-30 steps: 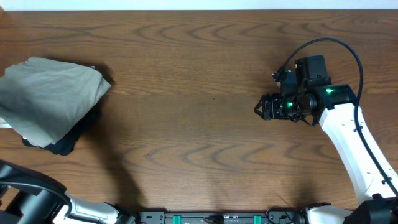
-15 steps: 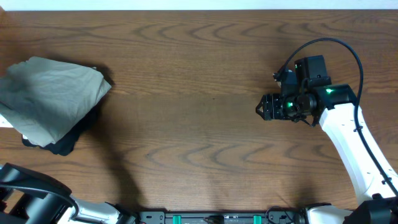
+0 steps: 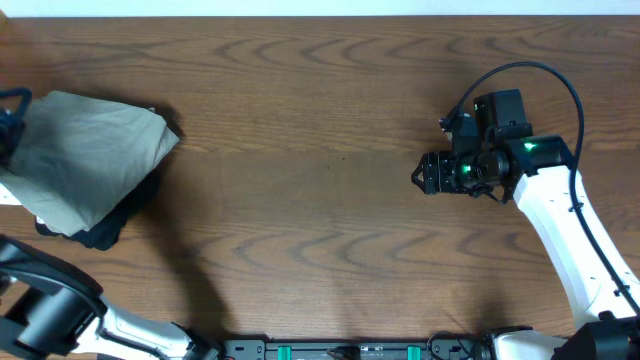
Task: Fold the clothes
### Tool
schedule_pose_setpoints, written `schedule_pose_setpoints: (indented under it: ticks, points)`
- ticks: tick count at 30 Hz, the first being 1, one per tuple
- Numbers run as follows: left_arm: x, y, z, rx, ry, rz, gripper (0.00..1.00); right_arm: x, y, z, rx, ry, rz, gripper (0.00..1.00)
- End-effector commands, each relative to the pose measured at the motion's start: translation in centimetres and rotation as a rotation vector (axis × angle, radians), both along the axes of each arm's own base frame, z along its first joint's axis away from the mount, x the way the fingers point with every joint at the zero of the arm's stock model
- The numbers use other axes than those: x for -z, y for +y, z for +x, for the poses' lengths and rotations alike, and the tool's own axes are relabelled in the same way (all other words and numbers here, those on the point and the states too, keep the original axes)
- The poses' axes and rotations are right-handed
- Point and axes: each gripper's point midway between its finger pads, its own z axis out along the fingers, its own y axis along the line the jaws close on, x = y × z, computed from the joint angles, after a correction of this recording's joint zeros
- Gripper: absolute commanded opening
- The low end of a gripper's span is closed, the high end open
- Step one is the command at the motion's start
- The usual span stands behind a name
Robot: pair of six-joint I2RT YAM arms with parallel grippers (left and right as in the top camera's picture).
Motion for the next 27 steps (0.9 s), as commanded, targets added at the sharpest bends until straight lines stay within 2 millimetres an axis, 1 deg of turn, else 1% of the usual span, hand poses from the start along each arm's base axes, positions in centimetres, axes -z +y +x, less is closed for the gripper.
schedule_pose_setpoints:
  ticks: [1, 6, 8, 9, 11, 13, 17, 21, 22, 24, 27]
  points:
    - [4.9, 2.2, -1.2, -0.047, 0.114, 0.026, 0.98, -0.1, -0.4, 0.0, 0.021, 0.002, 0.0, 0.68]
    - [10.1, 3.9, -2.7, -0.098, 0.22, -0.064, 0.98, -0.1, -0.4, -0.1, 0.021, 0.004, 0.0, 0.69]
    - [11.7, 4.4, -3.4, -0.116, 0.261, -0.084, 0.98, -0.1, -0.4, -0.1, 0.021, 0.005, -0.001, 0.69]
    - [12.4, 4.6, -3.8, -0.126, 0.278, -0.091, 0.98, -0.1, -0.4, -0.1, 0.02, 0.006, -0.001, 0.68]
    - [12.8, 4.9, -4.2, -0.135, 0.283, -0.102, 0.98, 0.0, -0.4, -0.1, 0.021, 0.007, -0.001, 0.69]
    - [12.8, 5.0, -4.2, -0.136, 0.279, -0.099, 0.98, 0.0, -0.4, -0.2, 0.021, 0.008, -0.001, 0.69]
    - [11.8, 4.4, -3.3, -0.102, 0.213, -0.116, 0.98, 0.0, -0.4, -0.1, 0.021, 0.007, -0.001, 0.69]
    - [11.7, 3.8, -2.8, -0.086, 0.212, -0.121, 0.98, 0.0, -0.4, -0.2, 0.021, 0.008, -0.001, 0.7]
    - [11.3, 3.5, -2.5, -0.073, 0.189, -0.131, 0.98, 0.0, -0.4, -0.2, 0.021, 0.009, -0.001, 0.71]
    - [9.3, 2.6, -1.4, -0.027, 0.089, -0.158, 0.98, 0.0, -0.4, -0.2, 0.021, 0.008, -0.001, 0.72]
    - [6.9, 1.9, -0.7, -0.004, 0.063, -0.109, 0.98, 0.0, -0.4, -0.2, 0.02, 0.008, -0.001, 0.79]
